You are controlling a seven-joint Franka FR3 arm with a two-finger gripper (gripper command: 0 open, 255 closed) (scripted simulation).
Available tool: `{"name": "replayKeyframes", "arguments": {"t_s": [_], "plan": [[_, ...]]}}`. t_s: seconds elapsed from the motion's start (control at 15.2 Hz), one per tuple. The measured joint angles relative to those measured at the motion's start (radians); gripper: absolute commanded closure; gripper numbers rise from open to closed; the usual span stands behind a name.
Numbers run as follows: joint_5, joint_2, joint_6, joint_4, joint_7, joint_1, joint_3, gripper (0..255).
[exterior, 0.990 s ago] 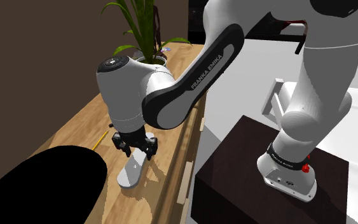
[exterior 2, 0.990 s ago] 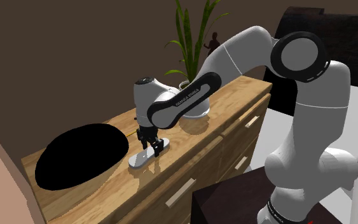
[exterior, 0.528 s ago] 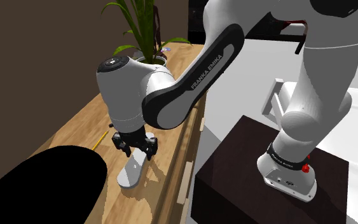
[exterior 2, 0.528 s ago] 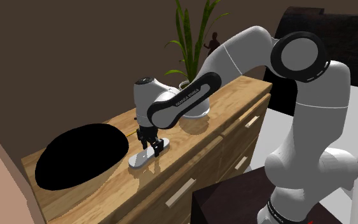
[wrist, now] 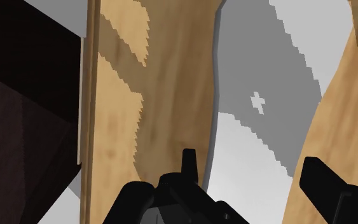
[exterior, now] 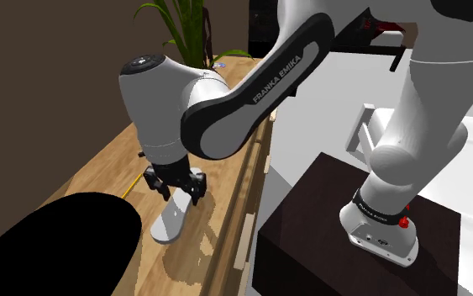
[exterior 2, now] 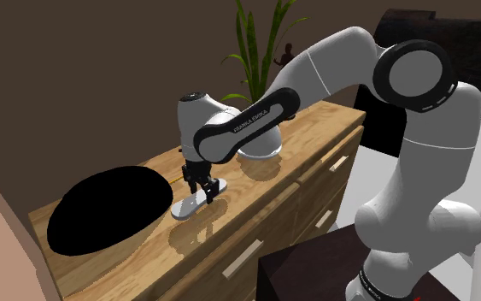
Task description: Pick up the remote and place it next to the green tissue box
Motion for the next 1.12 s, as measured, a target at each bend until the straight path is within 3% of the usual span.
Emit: {"name": "replayKeyframes", "arguments": {"t_s": [0.26,1.12], "plan": [[0.064,-0.054,-0.036,0.014,-0.047,-0.049,0.043,255],[0.242,-0.208,-0.188,0.116,-0.169,-0.141,0.111,255]]}}
